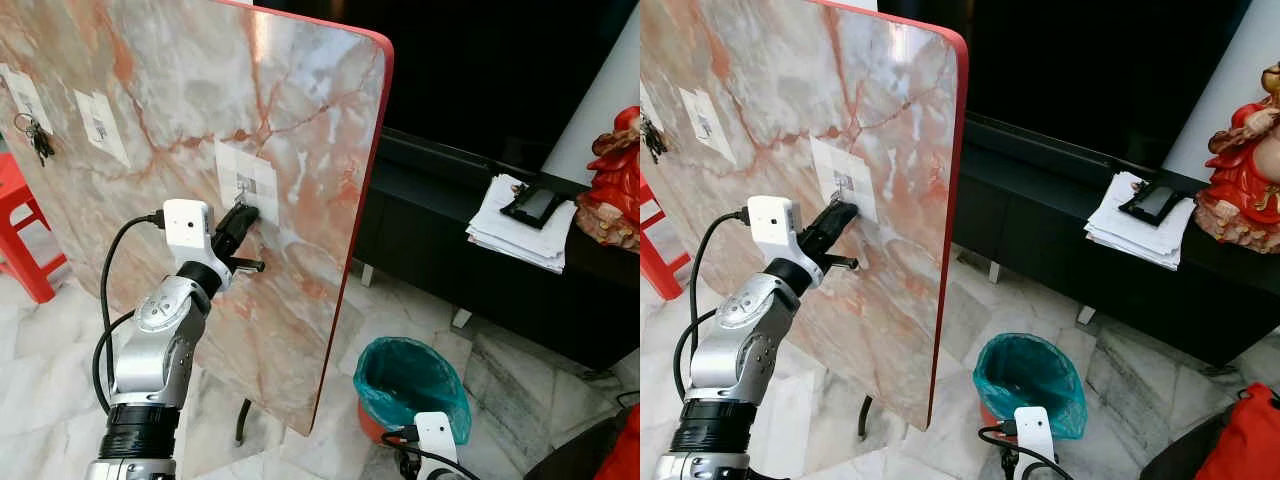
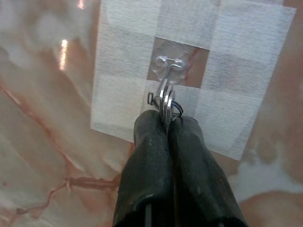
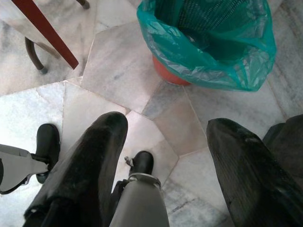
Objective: Hang keys on a hook
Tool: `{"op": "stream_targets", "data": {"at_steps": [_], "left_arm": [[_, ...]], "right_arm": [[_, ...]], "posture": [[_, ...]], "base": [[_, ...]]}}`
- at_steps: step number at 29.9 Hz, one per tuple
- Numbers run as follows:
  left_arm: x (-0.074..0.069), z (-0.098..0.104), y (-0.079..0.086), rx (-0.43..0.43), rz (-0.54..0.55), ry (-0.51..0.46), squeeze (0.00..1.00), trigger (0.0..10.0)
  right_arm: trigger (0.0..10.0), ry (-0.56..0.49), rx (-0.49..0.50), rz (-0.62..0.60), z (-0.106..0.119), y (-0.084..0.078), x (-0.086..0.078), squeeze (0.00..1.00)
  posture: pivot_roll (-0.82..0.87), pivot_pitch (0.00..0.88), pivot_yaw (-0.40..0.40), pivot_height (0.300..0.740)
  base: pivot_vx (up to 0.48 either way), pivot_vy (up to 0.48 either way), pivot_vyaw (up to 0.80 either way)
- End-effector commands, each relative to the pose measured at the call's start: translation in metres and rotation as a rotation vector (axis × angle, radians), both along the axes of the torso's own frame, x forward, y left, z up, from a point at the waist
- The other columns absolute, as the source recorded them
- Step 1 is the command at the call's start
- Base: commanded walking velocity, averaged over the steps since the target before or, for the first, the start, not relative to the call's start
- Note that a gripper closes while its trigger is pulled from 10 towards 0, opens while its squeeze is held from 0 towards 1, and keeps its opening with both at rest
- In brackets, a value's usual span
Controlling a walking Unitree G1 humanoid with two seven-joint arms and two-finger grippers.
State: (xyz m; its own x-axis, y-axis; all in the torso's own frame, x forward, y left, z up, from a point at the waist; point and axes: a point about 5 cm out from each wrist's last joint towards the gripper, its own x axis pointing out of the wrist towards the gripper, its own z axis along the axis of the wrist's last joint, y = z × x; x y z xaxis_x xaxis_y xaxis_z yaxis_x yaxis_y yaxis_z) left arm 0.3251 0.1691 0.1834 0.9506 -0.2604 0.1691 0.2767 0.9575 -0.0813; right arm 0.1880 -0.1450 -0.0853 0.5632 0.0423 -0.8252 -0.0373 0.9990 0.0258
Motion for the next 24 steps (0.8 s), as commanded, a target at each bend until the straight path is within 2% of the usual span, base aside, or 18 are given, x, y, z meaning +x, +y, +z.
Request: {"op": "stream_targets", "data": {"at_steps": [1,24], "left_arm": [[0.0036,0.0068,-0.0026,0.005,-0.006,-0.024,0.00,10.0],[0.0039,0.0084,-0.0003,0.002,0.001,-0.029,0.00,10.0]], "right_arm": [[10.0,0.017,-0.008,-0.002,-0.0017,-0.0033,-0.0033,0.00],[10.0,0.016,-0.009,-0.001,-0.0015,-0.0033,-0.0028,0.00]], "posture": [[0.05,0.000,-0.110,0.740],[0.05,0.000,-0.112,0.740]], "base": [[0.000,0.000,0.00],[0.000,0.000,0.00]]}}
